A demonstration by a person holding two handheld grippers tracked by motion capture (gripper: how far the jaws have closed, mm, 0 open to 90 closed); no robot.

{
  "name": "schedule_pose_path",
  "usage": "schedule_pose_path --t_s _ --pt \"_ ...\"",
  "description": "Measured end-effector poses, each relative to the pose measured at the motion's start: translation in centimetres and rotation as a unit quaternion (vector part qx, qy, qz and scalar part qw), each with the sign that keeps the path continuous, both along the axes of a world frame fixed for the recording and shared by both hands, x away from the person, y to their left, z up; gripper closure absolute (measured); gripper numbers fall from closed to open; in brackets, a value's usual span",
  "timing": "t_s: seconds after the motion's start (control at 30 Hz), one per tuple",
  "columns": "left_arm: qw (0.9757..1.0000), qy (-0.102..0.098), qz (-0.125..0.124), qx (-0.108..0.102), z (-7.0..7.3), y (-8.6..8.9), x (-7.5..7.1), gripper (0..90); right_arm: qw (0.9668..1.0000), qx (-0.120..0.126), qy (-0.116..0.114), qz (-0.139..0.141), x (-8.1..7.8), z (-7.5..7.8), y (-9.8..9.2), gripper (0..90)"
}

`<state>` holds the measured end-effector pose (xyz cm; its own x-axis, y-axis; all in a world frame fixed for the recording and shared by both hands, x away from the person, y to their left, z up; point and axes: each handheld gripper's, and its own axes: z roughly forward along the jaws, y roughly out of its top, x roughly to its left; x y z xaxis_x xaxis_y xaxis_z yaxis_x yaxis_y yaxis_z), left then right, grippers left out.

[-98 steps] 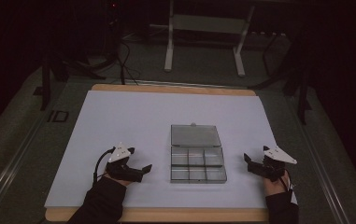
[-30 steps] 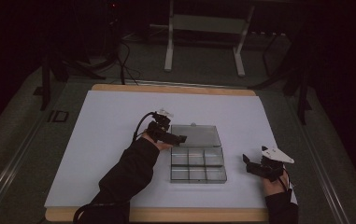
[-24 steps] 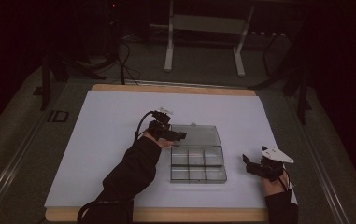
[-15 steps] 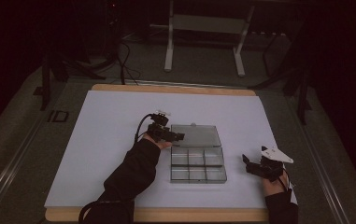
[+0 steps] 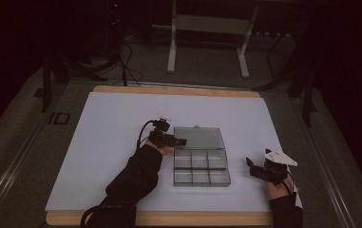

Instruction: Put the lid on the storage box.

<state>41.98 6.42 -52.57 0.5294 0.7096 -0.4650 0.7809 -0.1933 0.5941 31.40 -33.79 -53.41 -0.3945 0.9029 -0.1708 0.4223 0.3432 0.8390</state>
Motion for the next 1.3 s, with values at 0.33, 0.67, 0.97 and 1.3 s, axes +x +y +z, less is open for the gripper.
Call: schedule_pose_path --t_s 0.33,0.67,0.97,1.3 --pt "0.9989 0.014 -0.011 -0.044 -0.5 0.6 0.2 35.0 1.0 -0.003 0.003 0.0 0.0 0.0 0.1 14.6" --pt "0.9978 -0.038 -0.036 -0.04 0.9 0.3 -0.3 51.8 1.0 -0.001 0.004 -0.001 0.1 0.0 0.0 14.6" --pt "0.9951 -0.063 -0.053 -0.055 1.5 1.2 -0.7 66.6 0.9999 -0.014 0.01 0.003 0.2 0.0 0.3 14.5" --pt "0.9902 -0.095 -0.074 -0.07 1.9 1.8 -1.2 75.2 0.9998 0.003 0.016 0.01 0.6 1.7 0.8 14.5"
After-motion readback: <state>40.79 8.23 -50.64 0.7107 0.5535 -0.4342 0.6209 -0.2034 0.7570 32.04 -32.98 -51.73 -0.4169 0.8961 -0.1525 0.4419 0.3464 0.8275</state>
